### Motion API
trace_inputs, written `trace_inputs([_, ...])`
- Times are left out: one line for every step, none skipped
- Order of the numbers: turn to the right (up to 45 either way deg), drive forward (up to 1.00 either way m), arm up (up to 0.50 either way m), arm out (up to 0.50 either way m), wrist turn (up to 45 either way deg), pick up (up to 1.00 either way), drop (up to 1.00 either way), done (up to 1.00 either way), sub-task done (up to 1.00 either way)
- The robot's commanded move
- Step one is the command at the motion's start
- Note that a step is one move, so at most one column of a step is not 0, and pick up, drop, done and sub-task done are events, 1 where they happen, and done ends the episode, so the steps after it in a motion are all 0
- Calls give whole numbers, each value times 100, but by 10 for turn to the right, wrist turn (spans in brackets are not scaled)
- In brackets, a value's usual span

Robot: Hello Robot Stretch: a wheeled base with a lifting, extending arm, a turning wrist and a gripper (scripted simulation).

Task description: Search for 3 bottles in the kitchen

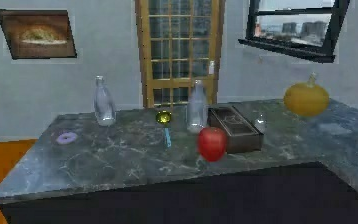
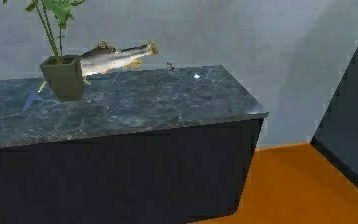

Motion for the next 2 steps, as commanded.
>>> trace_inputs([0,0,0,0,0,0,0,0,100])
trace_inputs([-210,0,0,0,0,0,0,0,0])
